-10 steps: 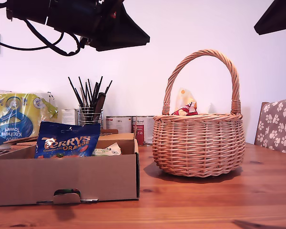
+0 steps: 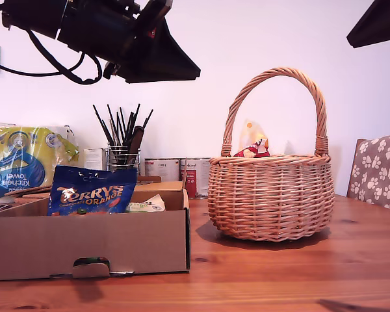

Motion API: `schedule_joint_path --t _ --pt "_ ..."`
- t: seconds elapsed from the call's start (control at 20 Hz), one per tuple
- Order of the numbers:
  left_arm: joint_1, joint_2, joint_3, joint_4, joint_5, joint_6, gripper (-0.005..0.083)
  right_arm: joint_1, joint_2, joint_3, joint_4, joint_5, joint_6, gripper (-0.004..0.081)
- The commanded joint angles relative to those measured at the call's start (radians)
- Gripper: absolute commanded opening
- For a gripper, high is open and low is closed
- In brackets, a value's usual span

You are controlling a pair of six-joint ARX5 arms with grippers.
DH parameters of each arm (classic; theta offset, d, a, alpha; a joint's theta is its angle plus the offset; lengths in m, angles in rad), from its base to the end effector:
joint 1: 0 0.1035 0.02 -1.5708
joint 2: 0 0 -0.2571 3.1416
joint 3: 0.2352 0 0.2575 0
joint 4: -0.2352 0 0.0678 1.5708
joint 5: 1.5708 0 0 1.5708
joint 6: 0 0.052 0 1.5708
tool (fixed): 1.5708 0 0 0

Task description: Move the bags of Easter eggs from the cardboard box on the left into the woven basket on the right side.

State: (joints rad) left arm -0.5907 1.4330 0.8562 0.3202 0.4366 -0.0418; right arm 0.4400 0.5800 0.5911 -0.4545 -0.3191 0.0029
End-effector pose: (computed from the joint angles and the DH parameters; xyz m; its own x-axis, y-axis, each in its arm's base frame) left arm 0.2689 -0.2068 0.2427 0.4925 -0.8394 -0.2300 0.8349 0.5303 -0.1476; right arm 0.1383 0.0831 0.2569 0.6424 0.6492 -0.4073 -0.6597 0.7389 0.1372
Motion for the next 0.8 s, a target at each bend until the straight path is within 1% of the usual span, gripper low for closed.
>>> schedule_joint_path --t 0.0,0.15,0.3,0.4,0.5,0.6,0.75 --pt "0.002 -0.008 -0.011 -0.024 0.005 0.008 0.0042 -0.002 -0.002 -0.018 0.011 -0.008 0.027 -0.0011" --pt "0.002 -0.024 -0.011 -0.107 0.019 0.044 0.0032 0.001 -0.002 -0.018 0.029 -0.031 0.027 -0.0012" --pt "0.003 -0.079 -0.011 -0.208 0.019 0.108 -0.0022 0.038 0.002 -0.018 0.039 -0.039 0.027 -0.0012" --pt "0.015 -0.134 -0.011 -0.28 0.006 0.162 -0.0021 0.079 0.014 -0.018 0.038 -0.039 0.027 -0.0012" --pt "0.039 -0.196 -0.011 -0.364 -0.016 0.223 -0.0021 0.149 0.041 -0.018 0.042 -0.038 0.027 -0.0012" --pt "0.073 -0.248 -0.011 -0.467 -0.02 0.293 -0.0021 0.219 0.075 -0.018 0.054 -0.03 0.028 -0.0012" --pt "0.141 -0.289 -0.011 -0.626 -0.03 0.397 -0.0014 0.301 0.12 -0.018 0.1 -0.008 0.027 -0.0012"
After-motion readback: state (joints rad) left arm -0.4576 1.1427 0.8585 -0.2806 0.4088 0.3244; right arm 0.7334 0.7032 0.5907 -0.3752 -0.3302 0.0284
